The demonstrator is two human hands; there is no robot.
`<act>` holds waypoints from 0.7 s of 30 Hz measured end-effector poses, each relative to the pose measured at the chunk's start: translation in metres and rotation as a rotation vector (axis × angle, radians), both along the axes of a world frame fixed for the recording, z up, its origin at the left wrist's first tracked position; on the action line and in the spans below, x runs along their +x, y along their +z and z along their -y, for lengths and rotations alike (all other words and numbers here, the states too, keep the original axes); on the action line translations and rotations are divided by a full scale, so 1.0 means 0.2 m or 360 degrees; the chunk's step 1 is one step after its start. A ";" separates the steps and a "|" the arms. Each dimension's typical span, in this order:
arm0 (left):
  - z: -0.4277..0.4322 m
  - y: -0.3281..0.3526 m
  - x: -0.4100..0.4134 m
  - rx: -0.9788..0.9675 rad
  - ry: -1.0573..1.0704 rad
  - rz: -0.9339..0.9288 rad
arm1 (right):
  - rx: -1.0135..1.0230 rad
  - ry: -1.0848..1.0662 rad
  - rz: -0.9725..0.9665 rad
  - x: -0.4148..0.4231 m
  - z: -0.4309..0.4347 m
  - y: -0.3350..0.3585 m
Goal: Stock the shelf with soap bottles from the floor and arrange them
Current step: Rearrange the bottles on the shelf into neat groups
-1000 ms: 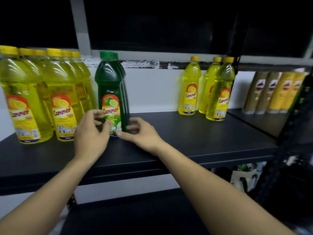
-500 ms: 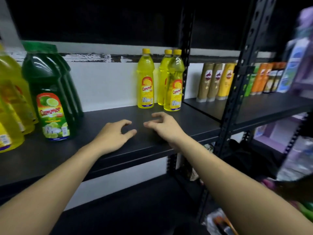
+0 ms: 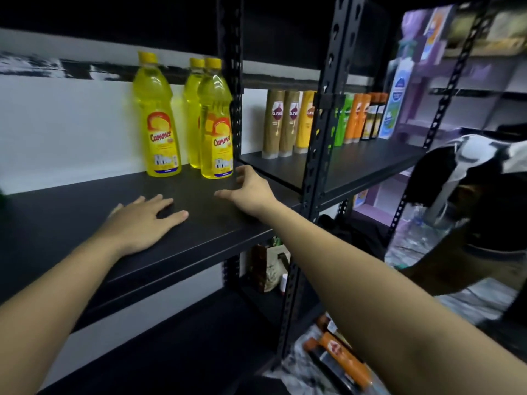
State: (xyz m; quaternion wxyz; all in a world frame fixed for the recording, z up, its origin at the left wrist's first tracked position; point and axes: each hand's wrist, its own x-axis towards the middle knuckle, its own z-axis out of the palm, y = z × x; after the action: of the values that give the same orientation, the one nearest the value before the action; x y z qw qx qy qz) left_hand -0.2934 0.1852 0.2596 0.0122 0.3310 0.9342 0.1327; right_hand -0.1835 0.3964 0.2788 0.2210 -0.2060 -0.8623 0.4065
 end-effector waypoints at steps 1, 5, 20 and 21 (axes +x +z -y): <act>0.00 0.00 0.00 0.0003 -0.0002 -0.0004 | -0.0019 -0.0006 -0.0008 -0.04 -0.01 0.00; 0.00 -0.01 0.02 0.0013 0.0010 -0.0032 | -0.0132 -0.0078 -0.0128 -0.20 -0.04 0.00; -0.01 -0.02 0.01 0.0048 -0.0012 -0.0053 | -0.0047 -0.0326 -0.0337 -0.67 -0.15 -0.05; -0.01 -0.02 0.01 0.0051 -0.0010 -0.0051 | -0.0051 -0.0328 -0.0349 -0.68 -0.15 -0.05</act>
State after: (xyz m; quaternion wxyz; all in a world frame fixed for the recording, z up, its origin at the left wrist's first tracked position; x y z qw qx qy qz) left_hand -0.2919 0.1870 0.2556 -0.0076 0.3362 0.9310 0.1423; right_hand -0.3203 0.4266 0.2689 0.3511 -0.2512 -0.8007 0.4154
